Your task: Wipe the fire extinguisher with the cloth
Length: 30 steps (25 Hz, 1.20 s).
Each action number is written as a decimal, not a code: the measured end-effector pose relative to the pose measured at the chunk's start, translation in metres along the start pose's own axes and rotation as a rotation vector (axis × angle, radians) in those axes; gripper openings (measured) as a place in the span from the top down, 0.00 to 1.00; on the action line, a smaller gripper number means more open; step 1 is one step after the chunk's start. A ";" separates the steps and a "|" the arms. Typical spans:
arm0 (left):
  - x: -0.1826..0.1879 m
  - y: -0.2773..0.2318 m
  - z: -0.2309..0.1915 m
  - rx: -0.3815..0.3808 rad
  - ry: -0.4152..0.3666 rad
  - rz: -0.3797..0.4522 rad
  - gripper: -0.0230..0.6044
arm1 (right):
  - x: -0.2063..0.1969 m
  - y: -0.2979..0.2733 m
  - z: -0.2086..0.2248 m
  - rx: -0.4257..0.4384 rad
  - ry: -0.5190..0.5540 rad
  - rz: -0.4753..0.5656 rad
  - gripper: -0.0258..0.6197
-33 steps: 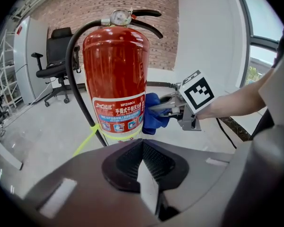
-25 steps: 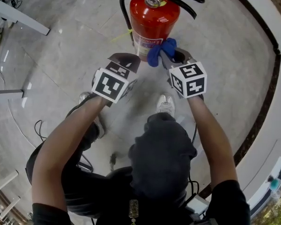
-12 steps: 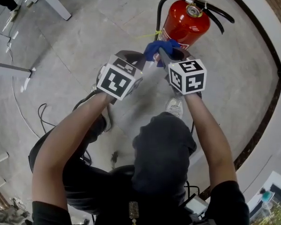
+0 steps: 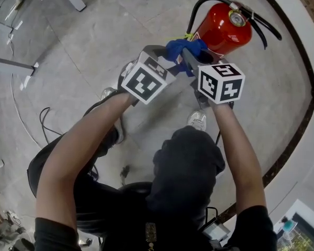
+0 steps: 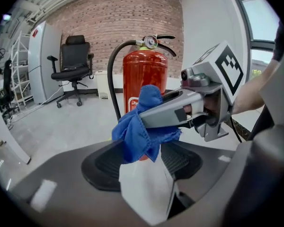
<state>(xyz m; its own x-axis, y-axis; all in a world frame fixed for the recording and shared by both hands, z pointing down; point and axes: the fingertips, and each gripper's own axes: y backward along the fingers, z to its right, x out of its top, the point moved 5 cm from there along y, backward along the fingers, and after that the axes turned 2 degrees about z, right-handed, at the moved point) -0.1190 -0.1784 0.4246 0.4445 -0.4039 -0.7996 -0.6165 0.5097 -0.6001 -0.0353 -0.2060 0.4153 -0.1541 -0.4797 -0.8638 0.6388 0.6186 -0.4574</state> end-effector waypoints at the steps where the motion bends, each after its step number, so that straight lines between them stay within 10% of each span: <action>1: 0.002 -0.004 -0.001 -0.006 -0.009 0.007 0.55 | 0.001 0.000 0.000 0.016 -0.011 0.000 0.86; 8: 0.016 -0.032 -0.002 -0.075 0.019 0.086 0.56 | 0.005 0.005 -0.003 0.133 -0.072 0.028 0.81; 17: 0.023 -0.047 -0.012 -0.039 0.090 0.131 0.83 | 0.008 0.024 0.007 0.175 -0.218 0.098 0.79; 30: 0.034 -0.072 -0.060 0.037 0.178 0.179 0.84 | -0.021 0.058 0.020 0.125 -0.106 0.016 0.79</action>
<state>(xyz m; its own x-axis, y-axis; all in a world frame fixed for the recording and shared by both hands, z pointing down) -0.0980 -0.2744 0.4423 0.2076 -0.4304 -0.8784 -0.6493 0.6111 -0.4528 0.0204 -0.1728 0.4114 -0.0672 -0.5373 -0.8407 0.7301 0.5478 -0.4085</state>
